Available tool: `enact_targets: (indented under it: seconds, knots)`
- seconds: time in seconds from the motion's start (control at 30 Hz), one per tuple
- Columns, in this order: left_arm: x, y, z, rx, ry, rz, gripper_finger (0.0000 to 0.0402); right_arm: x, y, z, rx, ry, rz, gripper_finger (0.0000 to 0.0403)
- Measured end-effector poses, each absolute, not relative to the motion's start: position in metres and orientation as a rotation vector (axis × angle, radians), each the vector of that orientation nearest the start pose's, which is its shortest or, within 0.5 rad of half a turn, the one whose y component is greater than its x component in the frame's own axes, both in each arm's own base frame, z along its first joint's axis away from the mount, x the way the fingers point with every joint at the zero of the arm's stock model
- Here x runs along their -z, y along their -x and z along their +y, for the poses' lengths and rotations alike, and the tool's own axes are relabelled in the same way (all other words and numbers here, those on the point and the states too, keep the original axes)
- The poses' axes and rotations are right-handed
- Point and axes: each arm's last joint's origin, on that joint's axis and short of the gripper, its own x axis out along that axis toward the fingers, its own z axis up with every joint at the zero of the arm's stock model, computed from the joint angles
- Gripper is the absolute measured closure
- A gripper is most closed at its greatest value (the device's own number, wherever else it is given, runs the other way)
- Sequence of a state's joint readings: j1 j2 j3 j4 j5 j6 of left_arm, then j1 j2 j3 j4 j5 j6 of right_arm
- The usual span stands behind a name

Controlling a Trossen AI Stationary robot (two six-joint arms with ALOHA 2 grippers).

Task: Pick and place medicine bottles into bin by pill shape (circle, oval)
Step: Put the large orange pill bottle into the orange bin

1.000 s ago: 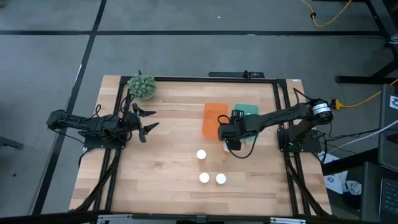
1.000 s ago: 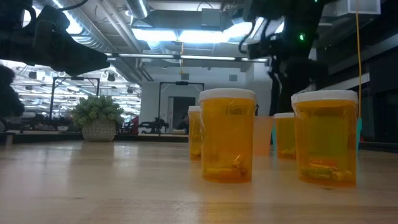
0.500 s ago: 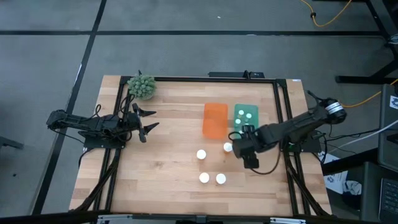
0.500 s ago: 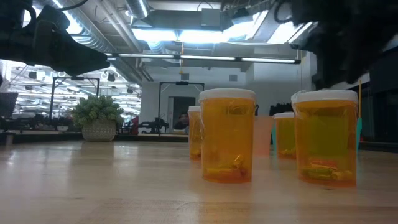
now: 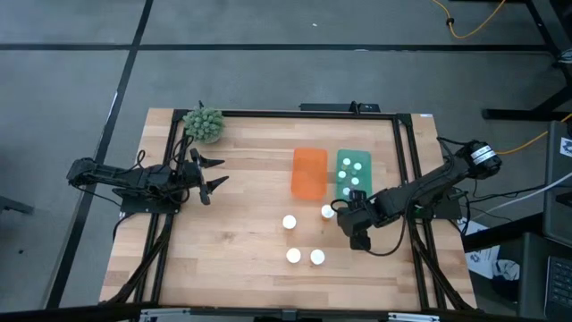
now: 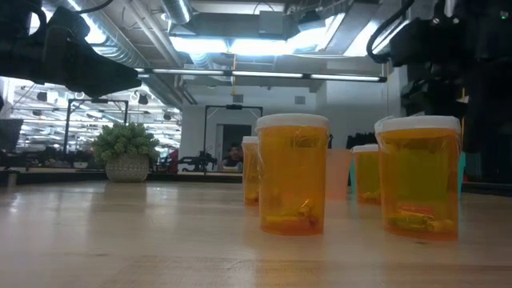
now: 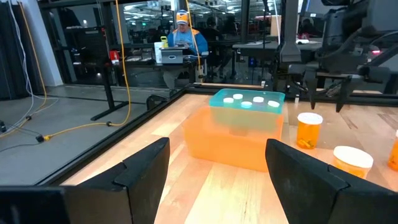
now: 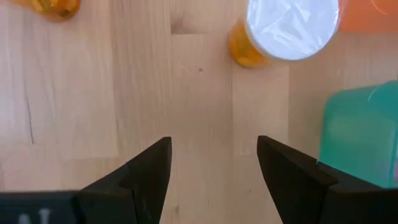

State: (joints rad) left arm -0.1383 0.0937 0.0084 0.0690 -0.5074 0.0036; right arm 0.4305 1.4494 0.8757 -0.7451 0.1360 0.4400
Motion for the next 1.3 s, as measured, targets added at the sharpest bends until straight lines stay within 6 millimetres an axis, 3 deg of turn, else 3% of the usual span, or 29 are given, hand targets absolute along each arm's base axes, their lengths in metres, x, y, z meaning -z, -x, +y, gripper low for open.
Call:
enact_targets:
  seconds: [0.57, 0.67, 1.03, 1.3]
  knots:
    - [-0.166, -0.100, 0.000, -0.369, -0.005, 0.015, 0.0145, -0.190, -0.232, 0.102, 0.029, -0.020, 1.257, 0.0165]
    - [-0.166, -0.100, 0.000, -0.369, -0.005, 0.015, 0.0145, -0.190, -0.232, 0.100, 0.107, -0.009, 1.228, 0.0164]
    - [-0.166, -0.100, 0.000, -0.369, -0.004, 0.015, 0.0145, -0.190, -0.232, 0.099, 0.151, -0.029, 1.216, 0.0097]
    - [-0.166, -0.100, 0.000, -0.370, -0.005, 0.015, 0.0145, -0.192, -0.241, 0.101, 0.138, -0.068, 1.137, 0.0092]
